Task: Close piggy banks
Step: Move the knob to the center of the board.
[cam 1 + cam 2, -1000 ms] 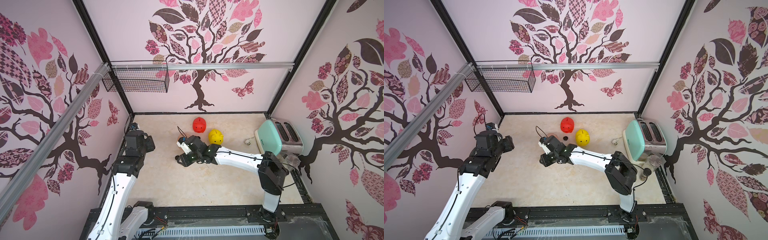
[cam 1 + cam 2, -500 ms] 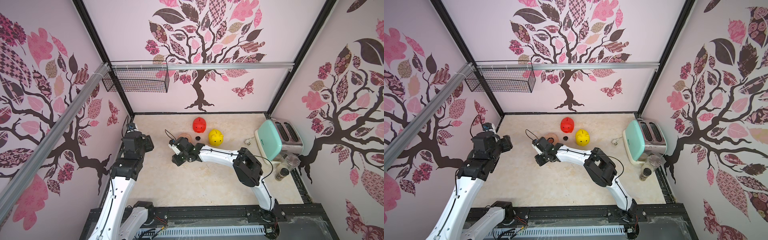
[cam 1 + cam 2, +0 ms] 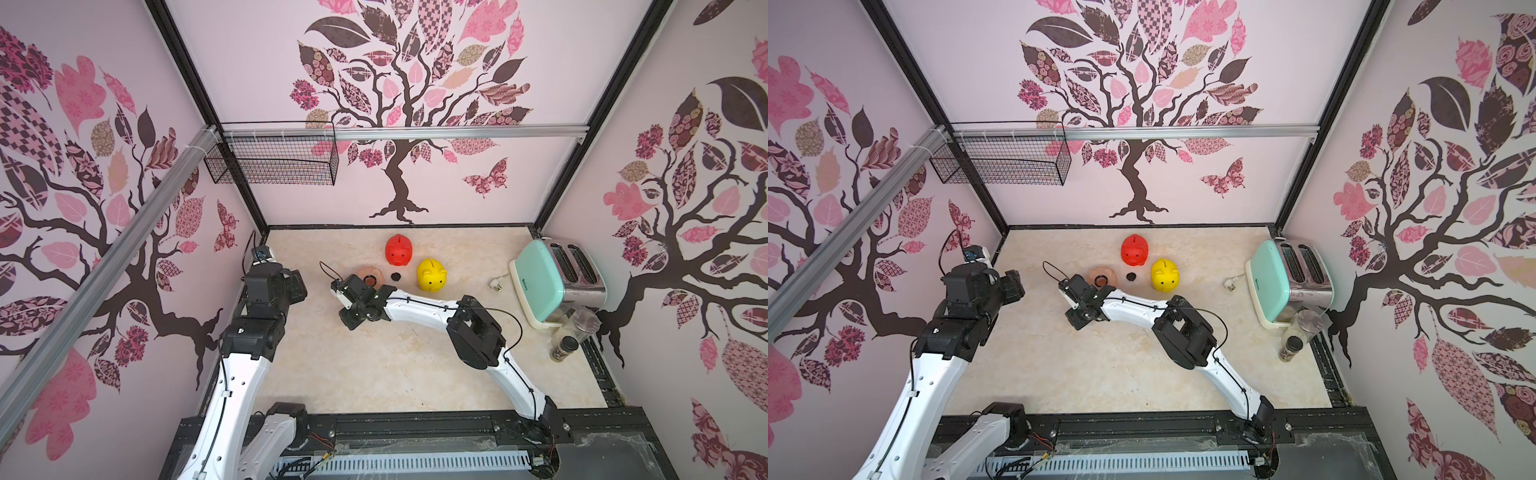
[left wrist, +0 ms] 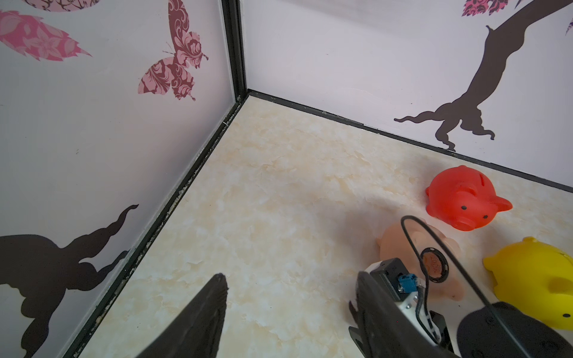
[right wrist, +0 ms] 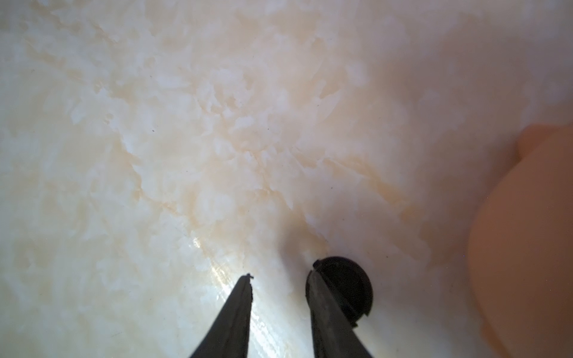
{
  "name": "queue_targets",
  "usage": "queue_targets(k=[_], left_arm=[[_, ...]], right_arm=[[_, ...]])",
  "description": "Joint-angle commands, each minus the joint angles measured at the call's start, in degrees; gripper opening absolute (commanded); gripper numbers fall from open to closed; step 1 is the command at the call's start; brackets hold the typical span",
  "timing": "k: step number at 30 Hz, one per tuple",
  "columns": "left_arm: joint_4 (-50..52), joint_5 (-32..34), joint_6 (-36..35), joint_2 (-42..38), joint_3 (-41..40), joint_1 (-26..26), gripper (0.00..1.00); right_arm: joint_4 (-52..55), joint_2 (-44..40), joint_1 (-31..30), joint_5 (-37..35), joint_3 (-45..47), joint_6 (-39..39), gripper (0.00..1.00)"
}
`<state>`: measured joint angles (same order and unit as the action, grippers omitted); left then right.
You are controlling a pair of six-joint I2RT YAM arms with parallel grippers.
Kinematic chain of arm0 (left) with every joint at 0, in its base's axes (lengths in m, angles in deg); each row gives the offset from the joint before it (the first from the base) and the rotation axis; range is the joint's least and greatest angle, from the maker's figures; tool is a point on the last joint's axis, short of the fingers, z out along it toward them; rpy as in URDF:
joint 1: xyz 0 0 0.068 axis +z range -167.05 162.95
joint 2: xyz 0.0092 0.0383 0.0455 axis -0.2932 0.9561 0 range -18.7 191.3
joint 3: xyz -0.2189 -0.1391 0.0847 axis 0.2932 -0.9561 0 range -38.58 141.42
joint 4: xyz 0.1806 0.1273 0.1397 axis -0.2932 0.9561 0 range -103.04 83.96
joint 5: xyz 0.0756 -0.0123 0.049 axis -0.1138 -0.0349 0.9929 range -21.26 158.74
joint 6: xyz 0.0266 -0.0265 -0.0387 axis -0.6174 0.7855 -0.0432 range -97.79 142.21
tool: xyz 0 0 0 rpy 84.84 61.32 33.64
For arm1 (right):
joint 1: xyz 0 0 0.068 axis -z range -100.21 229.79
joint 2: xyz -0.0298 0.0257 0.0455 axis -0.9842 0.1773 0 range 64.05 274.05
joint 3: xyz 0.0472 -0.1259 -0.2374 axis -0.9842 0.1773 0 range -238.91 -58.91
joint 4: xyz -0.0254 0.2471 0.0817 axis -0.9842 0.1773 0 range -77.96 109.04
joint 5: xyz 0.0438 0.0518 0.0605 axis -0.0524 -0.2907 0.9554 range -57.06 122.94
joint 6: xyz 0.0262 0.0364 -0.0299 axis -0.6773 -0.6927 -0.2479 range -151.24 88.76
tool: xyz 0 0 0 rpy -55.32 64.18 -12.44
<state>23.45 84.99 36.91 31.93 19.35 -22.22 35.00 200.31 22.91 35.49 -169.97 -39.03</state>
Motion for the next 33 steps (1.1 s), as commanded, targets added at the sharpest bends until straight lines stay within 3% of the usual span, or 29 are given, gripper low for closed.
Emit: queue_targets(k=[1, 33], left_arm=[[-0.6, -0.3, -0.8, 0.1, -0.3, 0.3, 0.68], [0.4, -0.2, -1.2, 2.4, 0.3, 0.3, 0.68]], right_arm=[[2.6, 1.3, -0.2, -1.8, -3.4, 1.5, 0.34], [6.0, 3.3, 0.7, -2.4, -4.7, 1.3, 0.37]])
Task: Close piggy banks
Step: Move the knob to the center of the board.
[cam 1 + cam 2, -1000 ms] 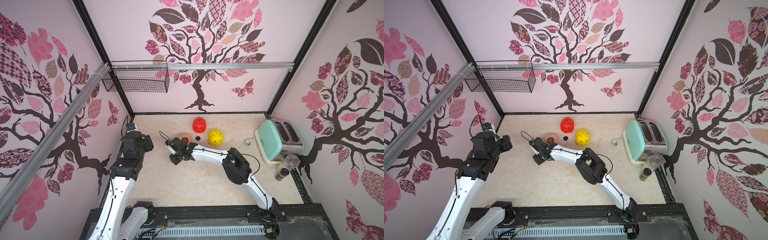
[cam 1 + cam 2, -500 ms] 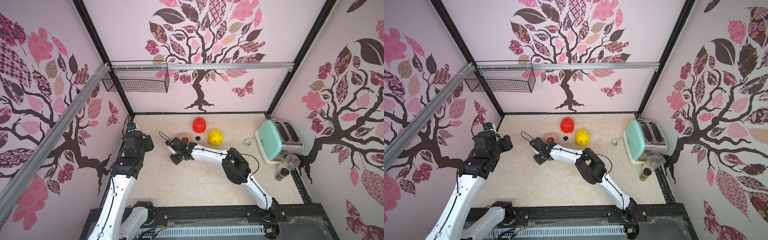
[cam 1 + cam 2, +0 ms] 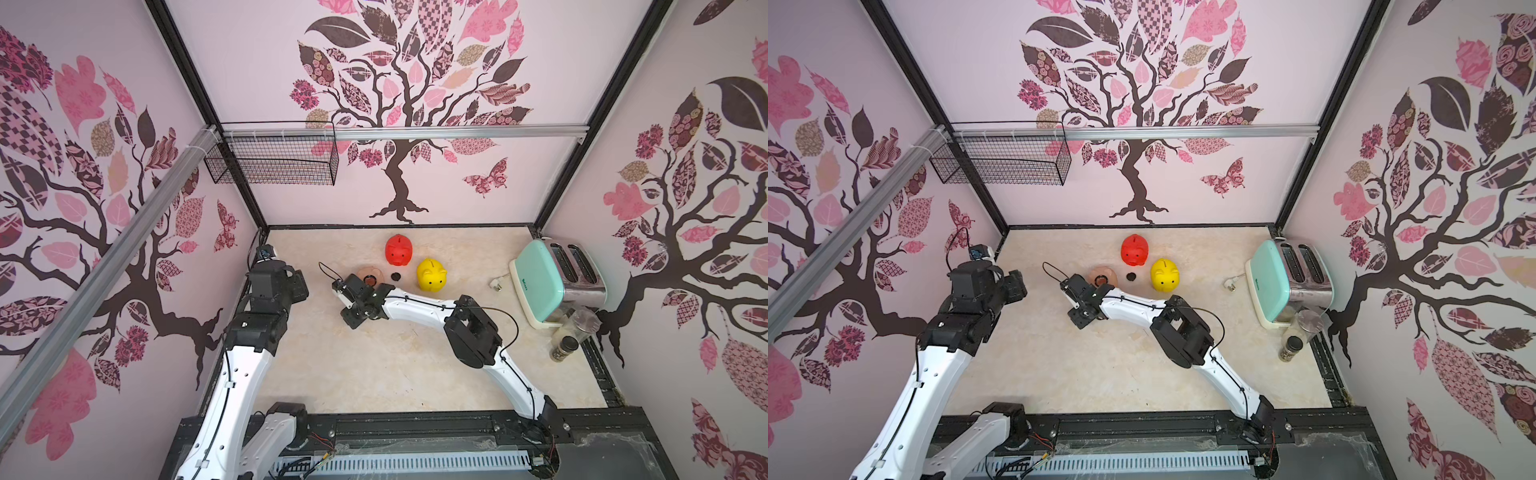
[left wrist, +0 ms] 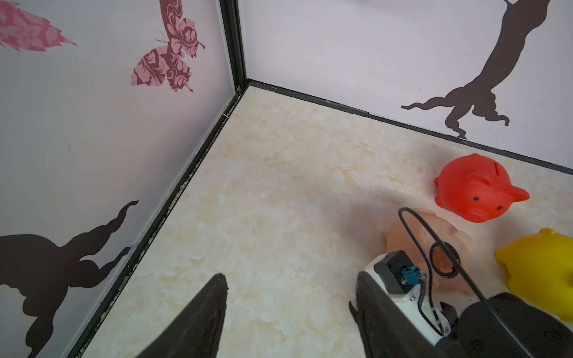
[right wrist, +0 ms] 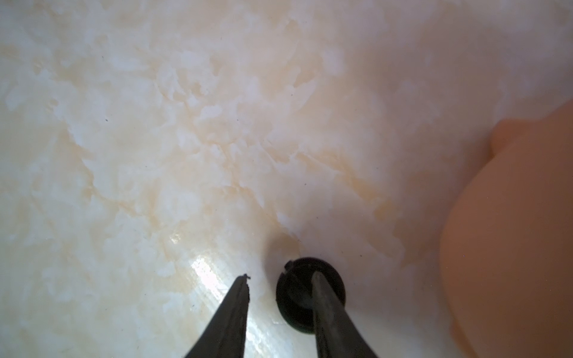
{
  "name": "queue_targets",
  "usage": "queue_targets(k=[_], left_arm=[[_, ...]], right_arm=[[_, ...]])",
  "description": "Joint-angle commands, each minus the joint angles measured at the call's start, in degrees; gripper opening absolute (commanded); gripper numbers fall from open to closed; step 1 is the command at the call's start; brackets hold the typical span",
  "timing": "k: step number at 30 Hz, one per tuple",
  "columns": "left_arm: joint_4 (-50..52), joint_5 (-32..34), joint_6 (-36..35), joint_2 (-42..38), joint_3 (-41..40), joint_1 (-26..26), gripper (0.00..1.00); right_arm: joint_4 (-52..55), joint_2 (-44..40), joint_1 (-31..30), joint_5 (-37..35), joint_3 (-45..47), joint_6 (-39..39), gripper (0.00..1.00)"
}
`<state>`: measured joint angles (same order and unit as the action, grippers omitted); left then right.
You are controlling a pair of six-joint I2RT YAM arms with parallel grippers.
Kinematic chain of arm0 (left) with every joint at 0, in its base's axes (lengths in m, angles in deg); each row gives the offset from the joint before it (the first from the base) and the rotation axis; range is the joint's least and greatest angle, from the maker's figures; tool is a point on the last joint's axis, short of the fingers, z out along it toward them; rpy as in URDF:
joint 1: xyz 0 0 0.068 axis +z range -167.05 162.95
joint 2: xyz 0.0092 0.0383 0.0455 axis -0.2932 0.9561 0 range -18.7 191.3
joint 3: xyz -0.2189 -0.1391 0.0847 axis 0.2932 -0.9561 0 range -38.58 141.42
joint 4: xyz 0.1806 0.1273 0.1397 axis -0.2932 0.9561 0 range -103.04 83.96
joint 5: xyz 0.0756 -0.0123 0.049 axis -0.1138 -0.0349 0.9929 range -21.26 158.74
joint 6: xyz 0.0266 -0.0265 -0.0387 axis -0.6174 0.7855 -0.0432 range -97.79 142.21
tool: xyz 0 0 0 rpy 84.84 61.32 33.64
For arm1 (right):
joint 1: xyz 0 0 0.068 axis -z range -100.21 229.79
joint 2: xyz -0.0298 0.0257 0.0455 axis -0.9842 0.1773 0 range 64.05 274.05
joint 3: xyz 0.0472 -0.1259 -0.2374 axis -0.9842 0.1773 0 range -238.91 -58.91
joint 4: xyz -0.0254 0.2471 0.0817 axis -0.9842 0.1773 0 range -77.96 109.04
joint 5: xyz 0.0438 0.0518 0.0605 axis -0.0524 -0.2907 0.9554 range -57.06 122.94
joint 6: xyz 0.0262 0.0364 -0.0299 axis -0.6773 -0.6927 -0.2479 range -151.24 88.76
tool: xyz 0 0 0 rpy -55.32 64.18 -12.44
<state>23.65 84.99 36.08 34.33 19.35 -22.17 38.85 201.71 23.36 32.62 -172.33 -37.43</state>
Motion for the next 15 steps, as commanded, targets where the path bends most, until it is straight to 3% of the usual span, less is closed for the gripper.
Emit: queue_targets(k=[1, 15], left_arm=[[0.3, -0.3, -0.3, 0.1, 0.3, 0.3, 0.68], [0.2, -1.0, -0.3, -0.2, 0.3, 0.3, 0.67]], right_arm=[[2.3, 2.0, 0.3, 0.7, -2.3, -0.5, 0.37], [1.9, -2.5, 0.1, 3.6, 6.2, -4.4, 0.37]])
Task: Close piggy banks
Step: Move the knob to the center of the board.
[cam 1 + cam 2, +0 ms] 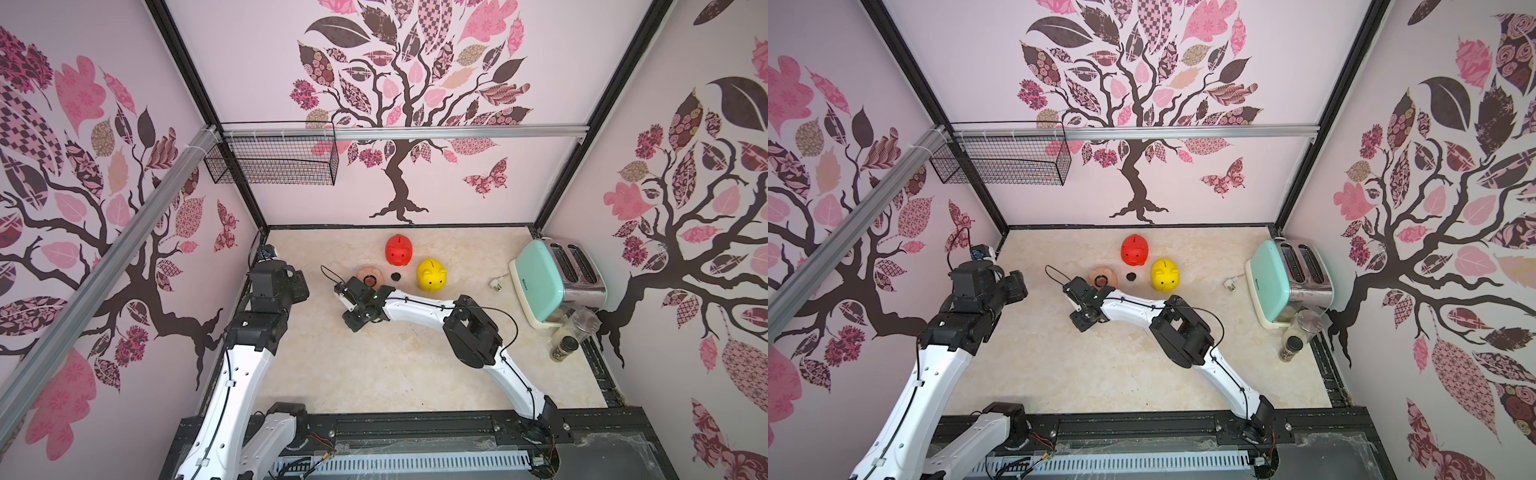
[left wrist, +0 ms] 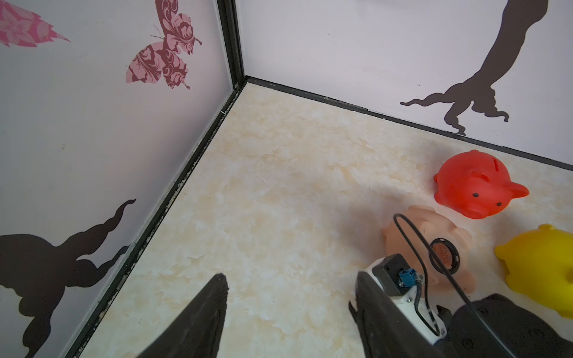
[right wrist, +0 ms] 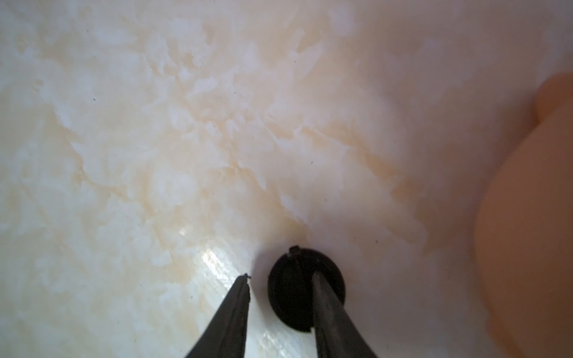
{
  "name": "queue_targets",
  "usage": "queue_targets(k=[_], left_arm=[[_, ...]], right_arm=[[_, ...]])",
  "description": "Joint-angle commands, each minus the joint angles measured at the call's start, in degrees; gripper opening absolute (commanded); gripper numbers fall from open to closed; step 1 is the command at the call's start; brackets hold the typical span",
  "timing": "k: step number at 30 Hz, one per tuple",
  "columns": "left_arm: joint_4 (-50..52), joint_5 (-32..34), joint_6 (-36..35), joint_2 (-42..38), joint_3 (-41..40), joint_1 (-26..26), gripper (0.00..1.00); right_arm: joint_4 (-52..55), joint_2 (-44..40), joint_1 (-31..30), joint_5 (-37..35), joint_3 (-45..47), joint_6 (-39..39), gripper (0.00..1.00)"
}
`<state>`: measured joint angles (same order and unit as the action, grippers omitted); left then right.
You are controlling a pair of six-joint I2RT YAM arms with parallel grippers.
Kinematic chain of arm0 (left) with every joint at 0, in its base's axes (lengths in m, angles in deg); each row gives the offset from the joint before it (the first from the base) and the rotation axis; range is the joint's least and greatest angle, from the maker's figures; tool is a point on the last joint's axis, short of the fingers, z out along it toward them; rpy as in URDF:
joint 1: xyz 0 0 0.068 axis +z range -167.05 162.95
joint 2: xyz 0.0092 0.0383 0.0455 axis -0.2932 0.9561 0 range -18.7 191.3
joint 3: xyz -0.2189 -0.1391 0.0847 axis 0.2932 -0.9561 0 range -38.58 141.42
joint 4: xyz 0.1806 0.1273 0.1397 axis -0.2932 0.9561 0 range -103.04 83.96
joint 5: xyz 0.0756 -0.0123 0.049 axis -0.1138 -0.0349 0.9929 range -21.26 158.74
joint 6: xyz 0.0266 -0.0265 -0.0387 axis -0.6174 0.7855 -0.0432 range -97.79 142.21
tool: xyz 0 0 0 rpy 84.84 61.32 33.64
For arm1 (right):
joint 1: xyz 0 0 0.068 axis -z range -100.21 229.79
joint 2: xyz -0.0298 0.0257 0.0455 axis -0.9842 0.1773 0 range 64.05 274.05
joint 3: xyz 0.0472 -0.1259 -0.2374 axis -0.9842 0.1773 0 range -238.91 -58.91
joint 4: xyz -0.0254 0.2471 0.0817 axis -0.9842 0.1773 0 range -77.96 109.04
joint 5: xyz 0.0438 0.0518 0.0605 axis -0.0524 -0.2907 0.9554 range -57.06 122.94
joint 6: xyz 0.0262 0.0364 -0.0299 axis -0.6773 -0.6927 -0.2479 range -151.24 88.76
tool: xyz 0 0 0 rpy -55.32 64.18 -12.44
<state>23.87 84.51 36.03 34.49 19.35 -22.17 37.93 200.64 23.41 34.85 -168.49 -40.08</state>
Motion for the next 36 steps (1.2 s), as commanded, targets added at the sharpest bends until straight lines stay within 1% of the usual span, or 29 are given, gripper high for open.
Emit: queue_targets(k=[1, 8, 14, 21, 31, 36], left_arm=[[0.0, -0.5, -0.3, -0.4, 0.3, 0.3, 0.67], [0.0, -0.5, -0.2, -0.4, 0.2, 0.2, 0.67], [-0.2, 1.1, -0.4, -1.3, -0.1, -1.0, 0.67], [0.1, 0.8, -0.3, -0.4, 0.1, -1.3, 0.67], [0.1, 0.5, -0.3, -0.5, 0.1, -1.7, 0.67], [0.0, 0.1, -0.2, -0.5, 0.0, -1.8, 0.67]], right_arm=[[2.4, -2.2, -0.1, 1.4, 3.9, -2.0, 0.37], [1.1, -7.4, -0.8, 1.6, 11.8, -3.9, 0.38], [2.6, -12.2, -0.7, 1.5, 17.2, -3.5, 0.38], [-0.5, -18.0, -0.5, 1.4, 25.7, -5.6, 0.38], [-4.4, -28.4, 4.2, 1.6, 40.7, -8.8, 0.38], [-5.1, -31.8, 6.5, 1.4, 45.0, -9.7, 0.38]])
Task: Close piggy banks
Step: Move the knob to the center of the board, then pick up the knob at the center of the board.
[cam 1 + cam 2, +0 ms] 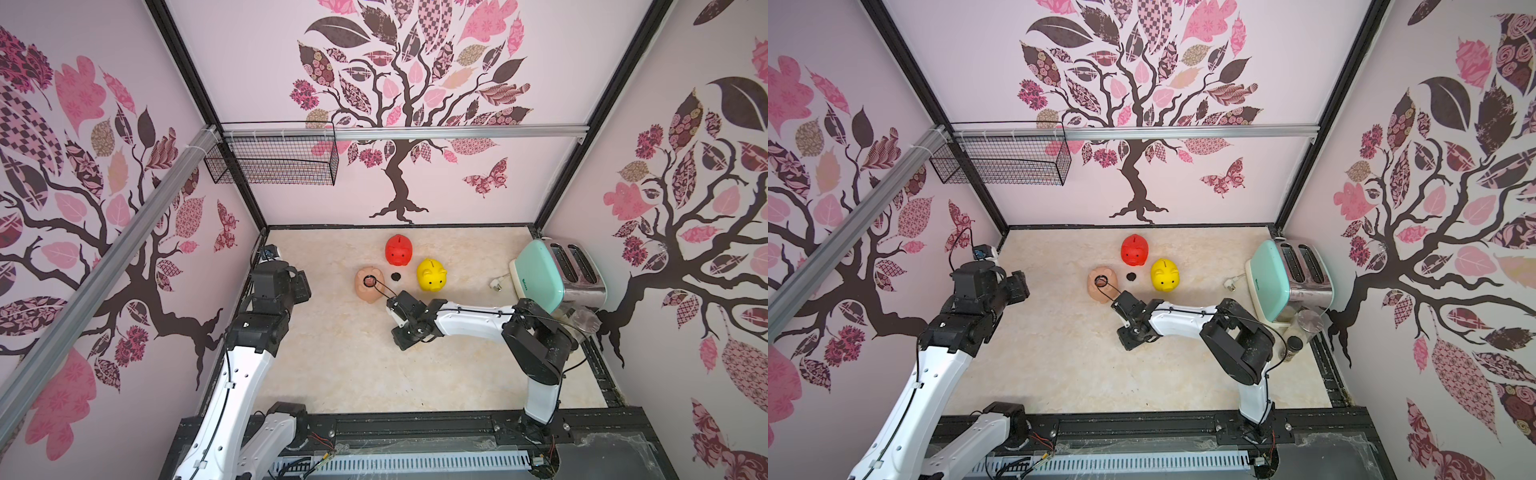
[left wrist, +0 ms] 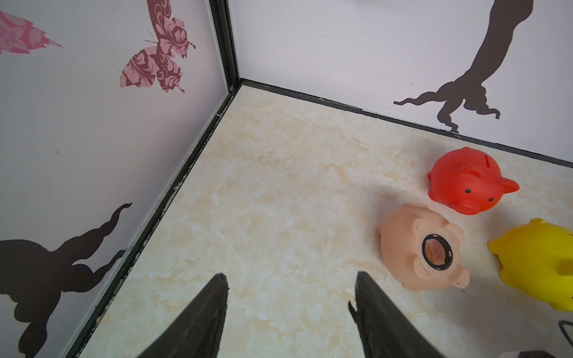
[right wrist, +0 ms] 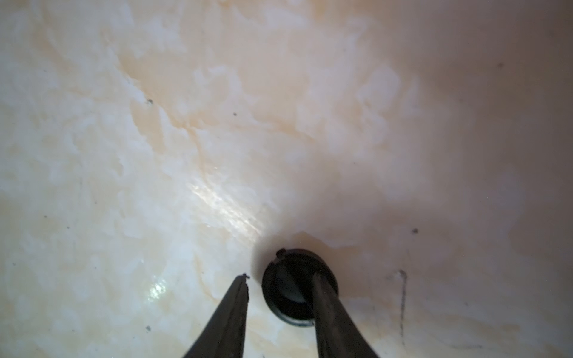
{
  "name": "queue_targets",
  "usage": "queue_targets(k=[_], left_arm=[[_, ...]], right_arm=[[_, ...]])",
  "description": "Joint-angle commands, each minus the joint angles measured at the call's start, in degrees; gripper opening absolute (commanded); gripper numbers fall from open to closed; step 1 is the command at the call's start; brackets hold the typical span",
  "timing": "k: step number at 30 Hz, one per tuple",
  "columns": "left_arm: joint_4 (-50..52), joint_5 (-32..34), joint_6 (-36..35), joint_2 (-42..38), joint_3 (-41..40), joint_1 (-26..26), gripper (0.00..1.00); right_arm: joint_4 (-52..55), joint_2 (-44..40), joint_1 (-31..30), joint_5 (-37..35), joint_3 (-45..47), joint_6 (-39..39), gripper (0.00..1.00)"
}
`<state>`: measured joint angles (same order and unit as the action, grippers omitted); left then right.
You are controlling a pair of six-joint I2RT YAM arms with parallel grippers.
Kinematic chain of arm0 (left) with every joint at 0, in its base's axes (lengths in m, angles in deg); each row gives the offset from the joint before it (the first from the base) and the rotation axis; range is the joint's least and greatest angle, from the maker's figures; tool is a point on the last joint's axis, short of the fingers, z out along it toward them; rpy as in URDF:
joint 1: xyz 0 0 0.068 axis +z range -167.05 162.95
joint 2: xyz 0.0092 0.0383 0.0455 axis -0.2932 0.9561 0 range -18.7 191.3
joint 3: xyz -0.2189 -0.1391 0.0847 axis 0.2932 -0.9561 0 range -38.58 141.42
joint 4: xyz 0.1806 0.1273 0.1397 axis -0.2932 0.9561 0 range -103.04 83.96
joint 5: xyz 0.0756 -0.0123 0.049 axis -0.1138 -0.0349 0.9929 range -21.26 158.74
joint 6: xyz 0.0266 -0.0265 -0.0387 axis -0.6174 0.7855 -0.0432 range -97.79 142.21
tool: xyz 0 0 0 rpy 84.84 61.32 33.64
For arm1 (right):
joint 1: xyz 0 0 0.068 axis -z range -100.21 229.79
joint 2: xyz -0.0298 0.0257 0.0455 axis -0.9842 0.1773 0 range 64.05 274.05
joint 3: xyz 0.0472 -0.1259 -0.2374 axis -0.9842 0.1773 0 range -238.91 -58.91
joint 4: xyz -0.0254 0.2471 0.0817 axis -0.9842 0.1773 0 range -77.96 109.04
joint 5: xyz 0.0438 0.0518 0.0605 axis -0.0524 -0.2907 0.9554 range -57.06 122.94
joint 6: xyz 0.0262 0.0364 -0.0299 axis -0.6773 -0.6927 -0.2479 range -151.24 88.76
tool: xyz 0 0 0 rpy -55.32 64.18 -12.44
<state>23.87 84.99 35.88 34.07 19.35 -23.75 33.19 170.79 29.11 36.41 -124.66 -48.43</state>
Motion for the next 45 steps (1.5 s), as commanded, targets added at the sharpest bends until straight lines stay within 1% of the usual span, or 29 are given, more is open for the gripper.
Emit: queue_targets(k=[1, 9, 15, 19, 24, 27, 29, 34, 40, 45], left_arm=[[0.0, -0.5, 0.0, 0.0, 0.1, -0.2, 0.67], [0.1, -0.7, -0.1, 0.0, 0.2, -0.2, 0.67], [0.1, -0.9, -0.1, -0.1, 0.2, -0.2, 0.67], [0.1, -1.0, 0.0, -0.4, 0.2, -0.2, 0.67], [0.2, -1.2, 0.0, -0.4, 0.3, -0.2, 0.67], [0.2, -1.2, 0.0, -0.4, 0.3, -0.2, 0.67], [0.2, -1.4, -0.1, -0.5, 0.3, -0.2, 0.67], [0.2, -1.4, -0.2, -0.4, 0.3, -0.2, 0.67], [0.3, -1.4, -0.4, -0.4, 0.4, -0.2, 0.67], [0.2, -1.4, -0.5, -0.4, 0.3, -0.2, 0.67]], right_arm=[[-0.5, -2.5, 1.1, -0.2, 1.7, -1.5, 0.38], [1.1, -3.0, 1.2, 1.0, -0.4, -1.8, 0.38], [2.7, -3.9, 1.2, 0.1, -1.5, -1.2, 0.38], [3.8, -4.3, 1.5, -1.9, -2.2, -0.4, 0.37], [5.0, -4.1, 2.0, -4.9, -2.3, 0.3, 0.33], [5.0, -3.9, 2.0, -5.5, -2.0, 0.0, 0.28], [5.0, -3.6, 2.0, -5.7, -1.8, -0.3, 0.27], [5.3, -2.8, 2.0, -5.1, -1.7, -0.6, 0.24], [5.0, -2.1, 2.0, -4.1, -1.5, -0.9, 0.16], [4.9, -1.1, 2.0, -3.6, -1.2, -0.9, 0.15]])
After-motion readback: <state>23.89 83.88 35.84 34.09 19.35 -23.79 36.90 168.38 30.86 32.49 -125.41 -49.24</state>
